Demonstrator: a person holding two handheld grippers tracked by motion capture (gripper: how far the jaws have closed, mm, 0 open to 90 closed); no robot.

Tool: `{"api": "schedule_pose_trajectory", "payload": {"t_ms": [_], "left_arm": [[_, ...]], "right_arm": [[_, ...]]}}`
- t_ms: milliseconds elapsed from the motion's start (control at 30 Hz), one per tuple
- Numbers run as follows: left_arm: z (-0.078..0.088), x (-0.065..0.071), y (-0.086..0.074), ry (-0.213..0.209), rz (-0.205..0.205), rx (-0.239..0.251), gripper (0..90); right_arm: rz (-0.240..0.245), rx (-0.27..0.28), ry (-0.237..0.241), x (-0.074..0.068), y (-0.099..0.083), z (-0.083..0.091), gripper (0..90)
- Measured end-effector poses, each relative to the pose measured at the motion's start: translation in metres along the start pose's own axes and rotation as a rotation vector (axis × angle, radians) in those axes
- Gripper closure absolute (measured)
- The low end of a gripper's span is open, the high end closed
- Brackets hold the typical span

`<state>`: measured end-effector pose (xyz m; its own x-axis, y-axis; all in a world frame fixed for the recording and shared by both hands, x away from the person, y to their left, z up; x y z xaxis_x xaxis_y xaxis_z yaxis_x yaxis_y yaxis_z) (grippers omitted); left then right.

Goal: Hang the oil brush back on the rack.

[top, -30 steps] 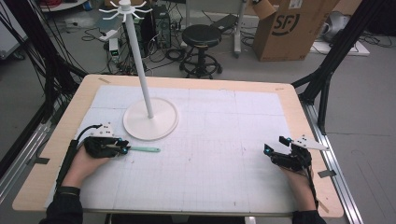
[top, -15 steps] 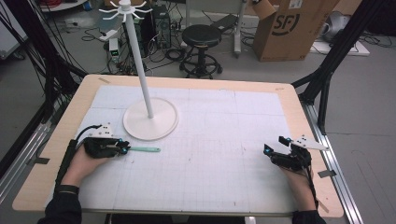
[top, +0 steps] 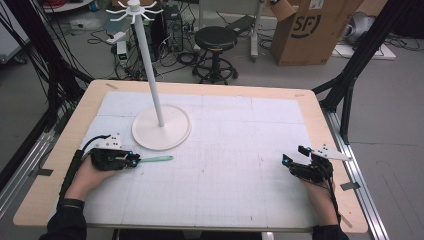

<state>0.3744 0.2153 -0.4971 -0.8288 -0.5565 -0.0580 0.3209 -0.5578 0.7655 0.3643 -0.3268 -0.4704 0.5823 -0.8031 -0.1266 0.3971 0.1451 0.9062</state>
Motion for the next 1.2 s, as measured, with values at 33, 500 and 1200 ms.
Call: {"api": "schedule_pose_trajectory", "payload": {"t_ms": [33, 500, 1200], "left_arm": [[0.000, 0.000, 0.000, -0.003, 0.006, 0.002, 79.7], [0.002, 0.008, 0.001, -0.019, -0.014, -0.027, 82.5], [0.048, 0.015, 0.034, -0.006, 0.100, 0.242, 82.4]], "right_arm": [[0.000, 0.000, 0.000, 0.000, 0.000, 0.000, 23.1], [-0.004, 0.006, 0.002, 0.000, 0.001, 0.001, 23.5], [-0.002, 0.006, 0.000, 0.000, 0.001, 0.000, 23.6]]}}
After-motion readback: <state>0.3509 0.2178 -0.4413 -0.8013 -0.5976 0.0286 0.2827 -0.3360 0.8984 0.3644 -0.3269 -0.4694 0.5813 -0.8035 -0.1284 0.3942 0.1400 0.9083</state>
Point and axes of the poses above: each handheld gripper's, and its own axes: z roughly backward along the jaws, y roughly out of its top, x roughly to its right, the point moved 8 cm from there along -z, roughly forward along the jaws, and after that the axes turned 8 degrees about y, right-handed, at the moved point
